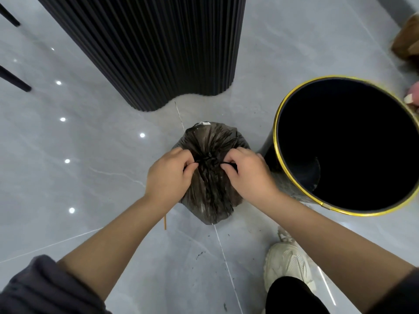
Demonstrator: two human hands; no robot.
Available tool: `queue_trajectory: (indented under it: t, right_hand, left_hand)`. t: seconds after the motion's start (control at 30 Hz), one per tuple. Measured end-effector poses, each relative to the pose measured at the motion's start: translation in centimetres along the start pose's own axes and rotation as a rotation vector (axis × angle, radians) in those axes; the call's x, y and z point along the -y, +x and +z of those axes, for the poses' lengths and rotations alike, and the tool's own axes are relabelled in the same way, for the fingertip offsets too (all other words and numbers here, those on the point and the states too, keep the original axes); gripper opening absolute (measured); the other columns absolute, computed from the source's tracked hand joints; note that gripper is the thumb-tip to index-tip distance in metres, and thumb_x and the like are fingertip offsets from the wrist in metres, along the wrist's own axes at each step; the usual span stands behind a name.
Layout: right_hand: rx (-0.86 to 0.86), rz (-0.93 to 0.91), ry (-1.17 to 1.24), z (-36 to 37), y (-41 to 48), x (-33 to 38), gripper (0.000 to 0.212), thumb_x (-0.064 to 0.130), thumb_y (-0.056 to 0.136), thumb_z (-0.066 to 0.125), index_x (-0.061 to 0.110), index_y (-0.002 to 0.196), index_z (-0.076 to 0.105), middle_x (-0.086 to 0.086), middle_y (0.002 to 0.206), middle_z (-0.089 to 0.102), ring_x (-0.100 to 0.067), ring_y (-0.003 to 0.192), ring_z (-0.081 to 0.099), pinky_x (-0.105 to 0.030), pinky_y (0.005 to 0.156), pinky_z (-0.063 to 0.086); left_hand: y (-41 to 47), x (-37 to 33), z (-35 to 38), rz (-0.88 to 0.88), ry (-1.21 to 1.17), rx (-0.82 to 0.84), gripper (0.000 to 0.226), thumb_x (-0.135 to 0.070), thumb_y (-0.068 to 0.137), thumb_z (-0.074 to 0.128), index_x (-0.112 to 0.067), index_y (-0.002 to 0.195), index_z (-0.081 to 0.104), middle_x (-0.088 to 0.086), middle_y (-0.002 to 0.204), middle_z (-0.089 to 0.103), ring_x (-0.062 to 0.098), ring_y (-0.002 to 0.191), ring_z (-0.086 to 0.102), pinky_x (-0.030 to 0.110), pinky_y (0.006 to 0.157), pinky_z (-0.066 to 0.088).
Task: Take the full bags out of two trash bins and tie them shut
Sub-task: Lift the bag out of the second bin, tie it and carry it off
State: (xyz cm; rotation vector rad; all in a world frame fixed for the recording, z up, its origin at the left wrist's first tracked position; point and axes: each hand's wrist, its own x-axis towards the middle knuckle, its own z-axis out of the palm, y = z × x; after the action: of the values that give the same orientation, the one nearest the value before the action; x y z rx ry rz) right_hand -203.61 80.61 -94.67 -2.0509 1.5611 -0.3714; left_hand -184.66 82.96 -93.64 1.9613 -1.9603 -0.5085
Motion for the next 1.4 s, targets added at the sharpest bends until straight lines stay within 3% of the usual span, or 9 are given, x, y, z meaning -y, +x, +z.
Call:
queue_trajectory:
  t: [0.17, 0.37, 0.67, 0.8, 1.07, 1.4]
  right_hand:
    - [0.078, -0.014, 0.032, -5.0, -2.0, 4.1, 0.010, 0.023, 0.088, 0.063, 0.016, 0.082, 0.058, 0.005, 0.082, 0.057, -0.019, 0.082, 0.057, -0.038, 0.078, 0.044]
    - [0.150, 0.002, 0.046, -13.2, -4.6, 12.2, 0.012, 0.024, 0.087, 0.063, 0.020, 0.079, 0.056, 0.008, 0.079, 0.053, -0.019, 0.078, 0.057, -0.039, 0.075, 0.047]
    - [0.225, 0.006, 0.007, -25.8, -8.2, 26.4, 0.013, 0.025, 0.087, 0.064, 0.018, 0.080, 0.057, 0.011, 0.077, 0.050, -0.018, 0.075, 0.055, -0.032, 0.068, 0.042]
    - [0.211, -0.003, -0.033, -29.3, -9.8, 32.6, 0.013, 0.026, 0.088, 0.063, 0.015, 0.082, 0.059, 0.009, 0.079, 0.053, -0.017, 0.079, 0.056, -0.032, 0.067, 0.042]
    - [0.183, -0.027, -0.043, -32.2, -10.3, 42.8, 0.012, 0.027, 0.087, 0.063, 0.018, 0.081, 0.057, 0.004, 0.082, 0.058, -0.019, 0.078, 0.057, -0.035, 0.069, 0.046]
    - [0.346, 0.030, 0.034, -28.5, -4.9, 52.2, 0.014, 0.026, 0.085, 0.064, 0.023, 0.078, 0.052, 0.010, 0.080, 0.052, -0.016, 0.079, 0.055, -0.031, 0.069, 0.044]
  left_hand:
    - [-1.0, -1.9, -6.3, 0.039, 0.076, 0.022, 0.014, -0.022, 0.085, 0.063, -0.016, 0.074, 0.056, -0.005, 0.076, 0.054, 0.016, 0.066, 0.051, 0.025, 0.055, 0.033]
    - [-3.3, -6.0, -17.2, 0.055, 0.106, 0.046, 0.013, -0.021, 0.083, 0.065, -0.015, 0.074, 0.058, -0.003, 0.075, 0.056, 0.020, 0.063, 0.054, 0.026, 0.053, 0.039]
    - [-8.9, -10.8, -34.7, -0.014, 0.078, 0.049, 0.013, -0.020, 0.083, 0.066, -0.016, 0.073, 0.058, -0.003, 0.073, 0.054, 0.018, 0.062, 0.053, 0.024, 0.052, 0.031]
    - [-11.2, -11.4, -41.1, -0.051, 0.029, 0.031, 0.013, -0.022, 0.085, 0.063, -0.016, 0.074, 0.058, -0.003, 0.075, 0.055, 0.018, 0.065, 0.053, 0.026, 0.051, 0.038]
    - [-13.1, -9.6, -51.4, -0.072, 0.018, 0.037, 0.015, -0.024, 0.088, 0.059, -0.016, 0.076, 0.056, -0.004, 0.076, 0.052, 0.017, 0.066, 0.050, 0.028, 0.052, 0.038]
    - [-12.5, -1.4, -58.6, -0.176, 0.030, 0.116, 0.015, -0.023, 0.087, 0.062, -0.015, 0.075, 0.057, -0.003, 0.075, 0.053, 0.017, 0.064, 0.050, 0.025, 0.048, 0.033]
